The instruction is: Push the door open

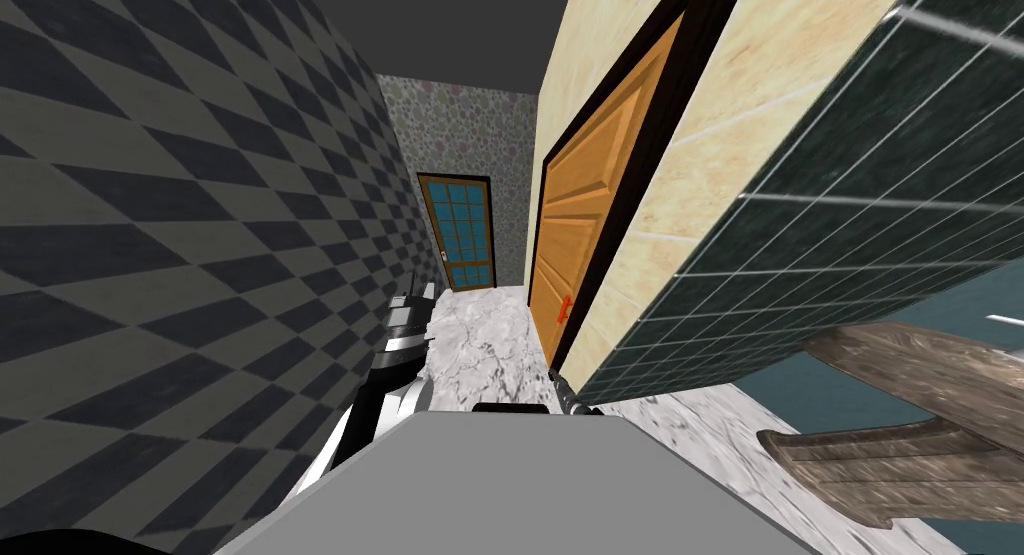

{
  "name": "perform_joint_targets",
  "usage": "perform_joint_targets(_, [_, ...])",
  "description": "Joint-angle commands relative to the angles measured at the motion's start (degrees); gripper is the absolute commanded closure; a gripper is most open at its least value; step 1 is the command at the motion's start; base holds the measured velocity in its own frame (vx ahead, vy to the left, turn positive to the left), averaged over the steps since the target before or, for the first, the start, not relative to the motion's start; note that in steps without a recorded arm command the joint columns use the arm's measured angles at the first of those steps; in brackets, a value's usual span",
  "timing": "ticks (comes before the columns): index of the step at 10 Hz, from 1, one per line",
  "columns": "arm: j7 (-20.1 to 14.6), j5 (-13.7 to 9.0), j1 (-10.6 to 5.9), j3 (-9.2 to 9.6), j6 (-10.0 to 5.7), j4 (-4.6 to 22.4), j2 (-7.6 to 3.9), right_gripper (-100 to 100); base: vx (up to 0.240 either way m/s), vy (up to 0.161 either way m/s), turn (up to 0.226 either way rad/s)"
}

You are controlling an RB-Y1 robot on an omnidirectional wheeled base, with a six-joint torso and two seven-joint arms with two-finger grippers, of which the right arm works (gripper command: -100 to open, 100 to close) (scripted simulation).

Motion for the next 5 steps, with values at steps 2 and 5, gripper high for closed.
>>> perform_joint_targets(2, [2.62, -2.46, -0.17, 0.73, 2.70, 3.14, -0.70, -100, 0.187, 0.059, -0.061])
perform_joint_targets(5, [5.06, -4.56, -0.12, 1.40, 5.40, 5.75, -1.12, -100, 0.143, 0.045, -0.045])
